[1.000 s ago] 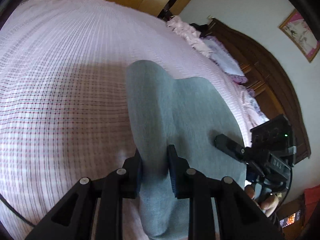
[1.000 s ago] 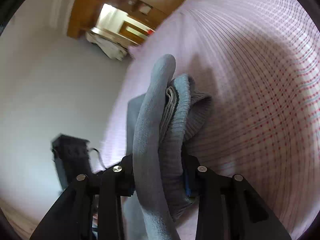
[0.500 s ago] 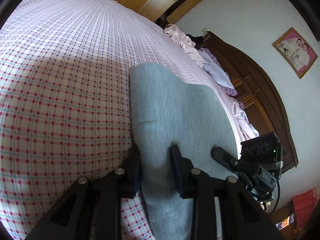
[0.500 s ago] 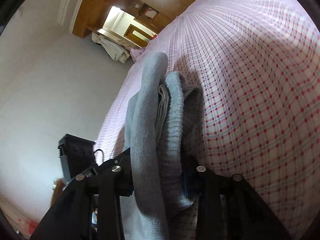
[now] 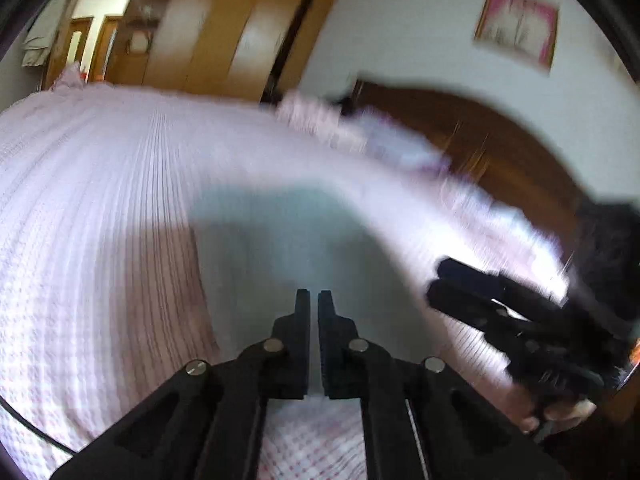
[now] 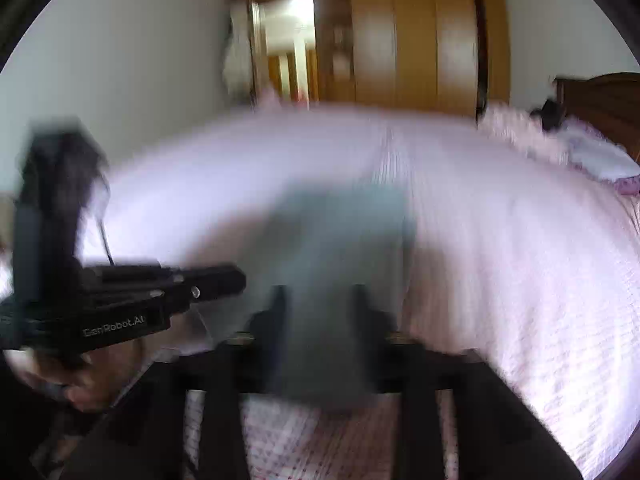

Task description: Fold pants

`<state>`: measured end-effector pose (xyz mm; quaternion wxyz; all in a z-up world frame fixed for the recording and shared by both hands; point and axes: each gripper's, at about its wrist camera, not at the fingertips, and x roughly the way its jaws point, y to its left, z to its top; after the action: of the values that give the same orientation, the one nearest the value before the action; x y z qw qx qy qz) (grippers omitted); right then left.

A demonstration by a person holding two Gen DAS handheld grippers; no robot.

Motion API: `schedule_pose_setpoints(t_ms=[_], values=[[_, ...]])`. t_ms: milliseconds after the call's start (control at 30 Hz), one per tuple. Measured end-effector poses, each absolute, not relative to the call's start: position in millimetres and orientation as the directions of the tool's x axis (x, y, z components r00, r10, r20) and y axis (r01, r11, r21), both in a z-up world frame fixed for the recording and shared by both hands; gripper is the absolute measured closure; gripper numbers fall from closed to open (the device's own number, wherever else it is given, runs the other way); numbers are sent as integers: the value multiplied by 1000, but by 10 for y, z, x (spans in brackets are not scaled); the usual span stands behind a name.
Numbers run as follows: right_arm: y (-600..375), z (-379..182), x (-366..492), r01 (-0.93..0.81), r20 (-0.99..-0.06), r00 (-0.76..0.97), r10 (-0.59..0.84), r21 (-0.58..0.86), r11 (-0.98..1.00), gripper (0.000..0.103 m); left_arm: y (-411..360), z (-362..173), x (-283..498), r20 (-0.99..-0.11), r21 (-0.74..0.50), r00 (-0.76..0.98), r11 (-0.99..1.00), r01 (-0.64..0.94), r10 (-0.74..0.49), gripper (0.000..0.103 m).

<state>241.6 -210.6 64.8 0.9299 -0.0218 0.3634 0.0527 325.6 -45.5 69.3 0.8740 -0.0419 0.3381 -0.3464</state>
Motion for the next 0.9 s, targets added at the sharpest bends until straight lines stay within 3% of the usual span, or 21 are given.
schedule_pose_setpoints(t_ms=[67, 133, 200, 267, 367, 533, 633, 900], values=[[-2144, 435, 2503, -49, -772, 636, 15, -21, 999, 96, -520, 516, 3267, -668, -249, 532, 830, 499, -520, 100], [-2126, 555, 2476, 2, -776, 630, -38, -48, 999, 96, -537, 499, 3196, -696, -220, 538, 854, 471, -476, 100], [-2108, 827, 2478, 0, -731, 680, -50, -69, 998, 96, -558, 591, 3115, -692, -174, 564, 862, 476, -451, 100], [-2146, 1112, 2636, -36, -683, 730, -3, -43, 998, 96, -494, 765, 3177, -644, -224, 576, 843, 488, -504, 100], [-2253, 1117, 3145, -83, -721, 692, 40, -23, 996, 96, -481, 937, 3660, -630, -206, 620, 870, 447, -468, 100], [-2632, 629, 3752, -24, -809, 587, 7, -9, 1000, 96, -635, 795, 4481, -764, -203, 510, 897, 392, -396, 100], [-2685, 679, 3629, 69, -770, 618, -162, -152, 986, 90, -694, 682, 4543, -779, -106, 531, 904, 413, -334, 98], [-2402, 1540, 2945, 29, -724, 678, -127, -147, 989, 90, -620, 1196, 3939, -743, -36, 615, 934, 357, -263, 98]])
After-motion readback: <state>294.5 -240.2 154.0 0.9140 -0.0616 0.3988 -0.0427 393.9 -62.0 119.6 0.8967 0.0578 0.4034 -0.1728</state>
